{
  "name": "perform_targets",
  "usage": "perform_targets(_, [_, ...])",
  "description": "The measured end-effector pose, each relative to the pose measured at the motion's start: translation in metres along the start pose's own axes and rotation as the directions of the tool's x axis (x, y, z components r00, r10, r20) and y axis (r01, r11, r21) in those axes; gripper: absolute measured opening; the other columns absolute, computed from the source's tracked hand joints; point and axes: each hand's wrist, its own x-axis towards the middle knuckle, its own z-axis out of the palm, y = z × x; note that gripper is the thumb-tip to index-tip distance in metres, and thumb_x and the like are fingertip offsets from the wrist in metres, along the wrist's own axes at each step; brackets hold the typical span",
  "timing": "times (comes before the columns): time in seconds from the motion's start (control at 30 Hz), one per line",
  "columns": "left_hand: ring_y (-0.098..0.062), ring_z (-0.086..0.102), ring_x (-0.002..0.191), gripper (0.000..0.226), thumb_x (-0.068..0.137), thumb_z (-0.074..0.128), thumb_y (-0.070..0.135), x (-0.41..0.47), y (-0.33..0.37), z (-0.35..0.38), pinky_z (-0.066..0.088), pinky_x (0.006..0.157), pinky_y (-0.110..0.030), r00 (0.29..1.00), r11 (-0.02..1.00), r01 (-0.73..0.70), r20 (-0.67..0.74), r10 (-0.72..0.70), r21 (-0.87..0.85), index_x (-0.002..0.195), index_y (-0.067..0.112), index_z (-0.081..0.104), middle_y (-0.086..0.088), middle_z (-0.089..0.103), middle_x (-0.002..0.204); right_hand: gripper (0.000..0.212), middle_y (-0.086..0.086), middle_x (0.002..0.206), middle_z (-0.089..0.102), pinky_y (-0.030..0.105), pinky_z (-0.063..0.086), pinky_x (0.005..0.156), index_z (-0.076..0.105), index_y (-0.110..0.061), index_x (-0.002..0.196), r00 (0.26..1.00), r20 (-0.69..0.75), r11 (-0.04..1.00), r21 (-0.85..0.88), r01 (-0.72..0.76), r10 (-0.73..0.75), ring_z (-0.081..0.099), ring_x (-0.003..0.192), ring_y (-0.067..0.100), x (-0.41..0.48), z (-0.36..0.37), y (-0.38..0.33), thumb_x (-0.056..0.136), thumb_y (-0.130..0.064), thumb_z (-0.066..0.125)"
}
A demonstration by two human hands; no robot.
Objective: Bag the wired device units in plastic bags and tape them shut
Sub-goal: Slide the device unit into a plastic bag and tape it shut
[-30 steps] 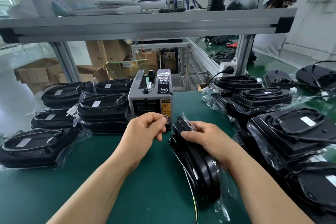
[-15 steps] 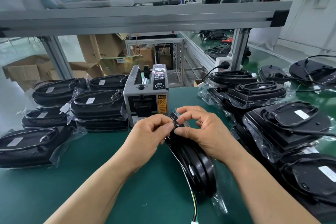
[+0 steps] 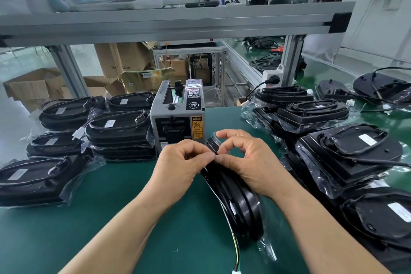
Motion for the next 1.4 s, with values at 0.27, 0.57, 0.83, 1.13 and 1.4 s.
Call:
perform_targets(0.27, [-0.010, 0.039, 0.051, 0.019, 0.089, 0.073, 0.020, 0.034, 0.002, -0.006, 0.035, 0.056, -0.024, 0.969, 0.968, 0.239, -0.041, -0.242, -0.073, 0.070, 0.020, 0.073, 0.004, 0.049, 0.050, 0.050, -0.010, 0.115, 0.065, 0.034, 0.053, 0.094, 0.056, -0.036, 0.104, 0.979, -0.062, 0.981, 0.018, -0.193, 0.194, 0.060, 0.113, 0.002, 0.001, 0.002, 0.003, 0.068, -0.031, 0.090])
perform_targets(0.57, [-0.010, 0.036, 0.047, 0.011, 0.085, 0.075, 0.018, 0.050, 0.005, -0.002, 0.033, 0.048, -0.021, 0.941, 0.940, 0.337, 0.054, -0.334, -0.056, 0.077, 0.011, 0.072, 0.002, 0.046, 0.048, 0.047, 0.000, 0.102, 0.070, 0.043, 0.060, 0.083, 0.056, -0.031, 0.100, 0.971, -0.035, 0.971, 0.005, -0.238, 0.238, 0.069, 0.095, 0.016, 0.001, 0.001, 0.000, 0.063, -0.035, 0.084])
perform_targets(0.83, [-0.001, 0.036, 0.036, 0.013, 0.085, 0.074, 0.014, 0.051, 0.001, 0.005, 0.032, 0.039, -0.011, 0.951, 0.950, 0.309, 0.035, -0.308, -0.045, 0.073, 0.009, 0.069, 0.009, 0.047, 0.041, 0.045, 0.002, 0.099, 0.072, 0.042, 0.063, 0.076, 0.057, -0.033, 0.099, 0.968, -0.025, 0.968, 0.045, -0.247, 0.248, 0.071, 0.087, 0.018, 0.002, 0.000, 0.002, 0.063, -0.034, 0.084])
perform_targets(1.13, [-0.002, 0.038, 0.038, 0.014, 0.085, 0.073, 0.013, 0.053, 0.003, 0.002, 0.035, 0.041, -0.011, 0.964, 0.964, 0.265, 0.010, -0.265, -0.028, 0.072, 0.009, 0.070, 0.010, 0.048, 0.042, 0.045, 0.000, 0.094, 0.073, 0.039, 0.063, 0.072, 0.057, -0.035, 0.095, 0.967, -0.019, 0.965, 0.067, -0.253, 0.254, 0.072, 0.079, 0.016, 0.003, 0.001, 0.004, 0.060, -0.036, 0.083])
perform_targets(1.4, [-0.001, 0.039, 0.039, 0.017, 0.083, 0.074, 0.011, 0.053, 0.004, 0.003, 0.034, 0.041, -0.011, 0.960, 0.962, 0.274, 0.059, -0.274, 0.008, 0.068, 0.011, 0.069, 0.006, 0.053, 0.050, 0.045, 0.004, 0.093, 0.075, 0.046, 0.063, 0.073, 0.057, -0.032, 0.097, 0.963, -0.023, 0.961, 0.073, -0.266, 0.268, 0.074, 0.079, 0.025, 0.003, 0.000, 0.002, 0.062, -0.032, 0.085])
